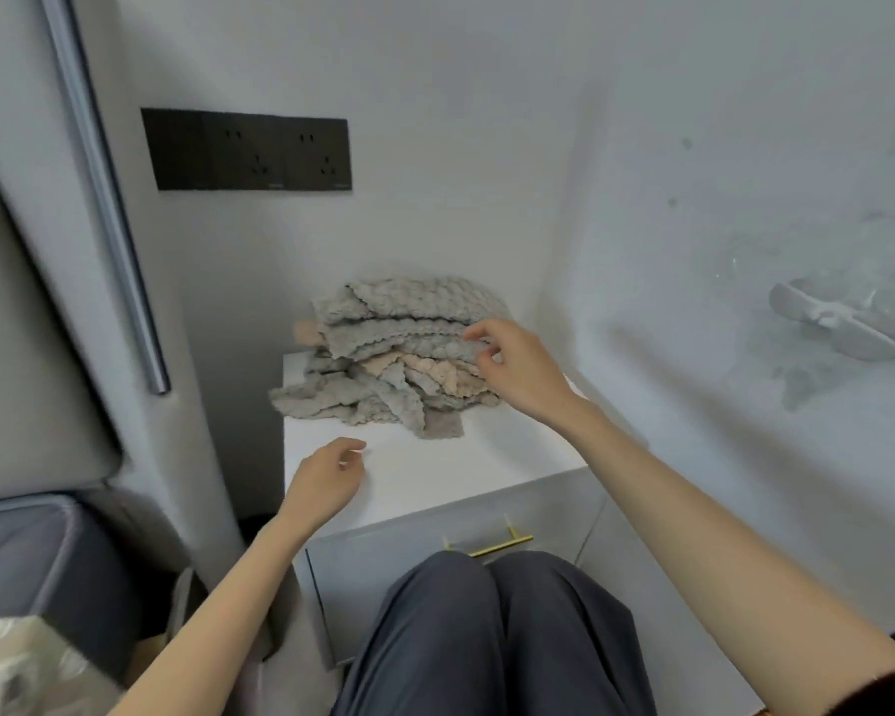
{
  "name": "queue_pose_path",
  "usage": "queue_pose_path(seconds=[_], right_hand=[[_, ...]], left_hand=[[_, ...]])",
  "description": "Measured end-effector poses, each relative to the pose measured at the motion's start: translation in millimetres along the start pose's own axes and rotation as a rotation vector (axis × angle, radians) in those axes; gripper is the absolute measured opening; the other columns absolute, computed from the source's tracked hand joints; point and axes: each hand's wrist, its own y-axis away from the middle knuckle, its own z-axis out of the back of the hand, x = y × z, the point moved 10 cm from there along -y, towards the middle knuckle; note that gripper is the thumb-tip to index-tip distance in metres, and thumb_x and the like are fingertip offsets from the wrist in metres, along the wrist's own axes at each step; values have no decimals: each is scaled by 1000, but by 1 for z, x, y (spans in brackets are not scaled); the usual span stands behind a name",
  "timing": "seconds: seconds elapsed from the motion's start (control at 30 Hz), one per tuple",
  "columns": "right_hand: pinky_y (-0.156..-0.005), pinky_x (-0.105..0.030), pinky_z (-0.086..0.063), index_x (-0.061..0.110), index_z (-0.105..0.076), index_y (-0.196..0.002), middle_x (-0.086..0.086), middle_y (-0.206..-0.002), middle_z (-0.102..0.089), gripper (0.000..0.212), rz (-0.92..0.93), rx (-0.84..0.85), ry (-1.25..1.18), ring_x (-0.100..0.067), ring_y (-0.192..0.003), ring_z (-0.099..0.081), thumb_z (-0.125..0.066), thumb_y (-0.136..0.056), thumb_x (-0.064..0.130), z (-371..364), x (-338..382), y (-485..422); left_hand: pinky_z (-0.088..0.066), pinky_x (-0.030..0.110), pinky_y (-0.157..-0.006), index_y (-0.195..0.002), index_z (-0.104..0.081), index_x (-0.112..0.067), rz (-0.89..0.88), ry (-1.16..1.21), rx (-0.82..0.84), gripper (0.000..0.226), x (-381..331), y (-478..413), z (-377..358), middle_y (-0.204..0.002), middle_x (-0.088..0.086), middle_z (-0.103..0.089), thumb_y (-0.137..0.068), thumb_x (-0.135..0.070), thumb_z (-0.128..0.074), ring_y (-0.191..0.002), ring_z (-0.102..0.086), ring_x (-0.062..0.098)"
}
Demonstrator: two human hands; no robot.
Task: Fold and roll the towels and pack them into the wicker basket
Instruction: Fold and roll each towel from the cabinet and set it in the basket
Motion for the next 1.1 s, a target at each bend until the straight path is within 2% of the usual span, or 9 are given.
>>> queue_pose_path(seconds=[0.17, 0.37, 0.47, 0.63, 0.73, 0.8, 0.93, 1.03, 1.1], right_hand=[[-91, -35, -45, 18, -58, -118, -2, -127, -55, 27, 53, -13, 80, -20, -110, -56, -50, -93, 13, -31, 19, -52], [-100, -39, -41, 18, -52, -130, -3, -132, -54, 36, 73, -23, 332, -23, -123, -46, -54, -94, 23, -64, 28, -95], [-98, -39, -42, 18, -58, -121, -1, -125, -58, 27, 78, -113, 363, -22, -118, -48, -53, -95, 24, -63, 27, -102], [-88, -34, -47, 17, -68, -99, 2, -102, -68, 14, 25, -272, 165, -17, -99, -58, -55, -94, 22, -36, 25, -107], [-73, -16, -43, 18, -65, -92, 5, -93, -66, 10, -34, -371, -110, -7, -85, -57, -56, -93, 19, -6, 21, -110], [-65, -4, -38, 19, -61, -91, 7, -88, -63, 8, -49, -446, -251, 2, -78, -53, -55, -93, 16, 20, 21, -109], [-67, 1, -38, 15, -59, -98, 12, -89, -58, 8, -32, -482, -349, 6, -81, -53, -52, -94, 15, 58, 28, -105], [-64, -1, -38, 16, -55, -99, 10, -91, -56, 7, -8, -476, -371, 6, -81, -51, -50, -96, 12, 77, 34, -99], [-60, -3, -37, 16, -51, -98, 10, -89, -54, 6, 28, -455, -368, 4, -78, -51, -48, -96, 12, 87, 42, -92]], left_hand=[[-32, 14, -88, -129, -57, -14, -23, -81, 8, 39, 3, -7, -6, -131, 2, -56, -93, -7, -44, -115, -53, 15], [-30, 12, -87, -129, -59, -16, -64, -199, -3, 42, -1, -15, -10, -132, 5, -54, -90, -7, -46, -119, -50, 19], [-31, 13, -91, -130, -58, -17, -60, -216, 14, 41, 1, -19, -9, -133, 3, -54, -91, -10, -48, -121, -49, 18], [-35, 15, -90, -131, -58, -19, -51, -195, 24, 40, 0, -20, -5, -132, 1, -54, -92, -13, -50, -118, -52, 16], [-34, 16, -85, -130, -58, -19, -58, -210, 36, 39, -2, -21, -5, -127, 2, -56, -92, -15, -50, -114, -52, 17], [-34, 17, -84, -132, -56, -21, -43, -194, 53, 39, -1, -22, -5, -123, 0, -57, -93, -18, -50, -112, -53, 16], [-43, 23, -85, -134, -51, -21, -50, -103, -67, 40, -14, -21, 10, -105, -10, -59, -94, -24, -51, -97, -57, 12], [-46, 21, -72, -139, -39, -22, -134, 81, -249, 54, -46, -16, 32, -99, -15, -56, -90, -35, -60, -87, -58, 5], [-44, 17, -76, -145, -24, -30, -239, 250, -258, 80, -80, -12, 40, -110, -15, -51, -80, -46, -69, -95, -54, 1]])
